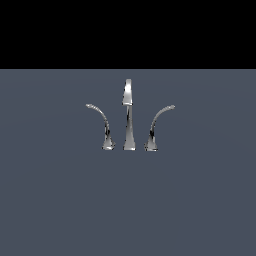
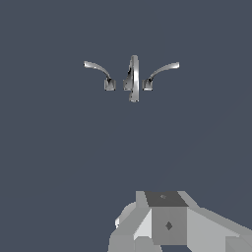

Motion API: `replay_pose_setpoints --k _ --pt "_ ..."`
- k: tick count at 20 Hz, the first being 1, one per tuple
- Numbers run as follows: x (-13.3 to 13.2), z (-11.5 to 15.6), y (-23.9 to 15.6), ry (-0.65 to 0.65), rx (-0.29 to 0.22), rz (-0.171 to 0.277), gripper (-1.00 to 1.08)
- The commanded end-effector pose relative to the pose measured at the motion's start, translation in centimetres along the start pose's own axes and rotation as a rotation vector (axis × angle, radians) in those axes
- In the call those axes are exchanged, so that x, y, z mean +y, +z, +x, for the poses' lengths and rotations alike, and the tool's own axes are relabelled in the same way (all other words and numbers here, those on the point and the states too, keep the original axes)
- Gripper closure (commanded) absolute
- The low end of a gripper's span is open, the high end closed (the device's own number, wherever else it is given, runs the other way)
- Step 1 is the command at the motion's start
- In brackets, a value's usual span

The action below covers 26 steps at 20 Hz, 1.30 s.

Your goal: Turn on the faucet by rotating a designated handle.

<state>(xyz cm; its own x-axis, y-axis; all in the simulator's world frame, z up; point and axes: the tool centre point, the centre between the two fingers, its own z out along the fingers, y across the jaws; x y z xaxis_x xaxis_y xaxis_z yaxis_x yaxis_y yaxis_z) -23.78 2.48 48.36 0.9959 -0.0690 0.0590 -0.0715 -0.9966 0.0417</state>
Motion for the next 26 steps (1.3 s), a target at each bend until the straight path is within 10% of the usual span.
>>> replay_pose_setpoints --k 1,26 --pt "-0.8 0.3 0.8 0.038 -0.002 0.0 1.08" --pt "-9.9 6.9 11.3 0.554 -0.031 0.001 1.08"
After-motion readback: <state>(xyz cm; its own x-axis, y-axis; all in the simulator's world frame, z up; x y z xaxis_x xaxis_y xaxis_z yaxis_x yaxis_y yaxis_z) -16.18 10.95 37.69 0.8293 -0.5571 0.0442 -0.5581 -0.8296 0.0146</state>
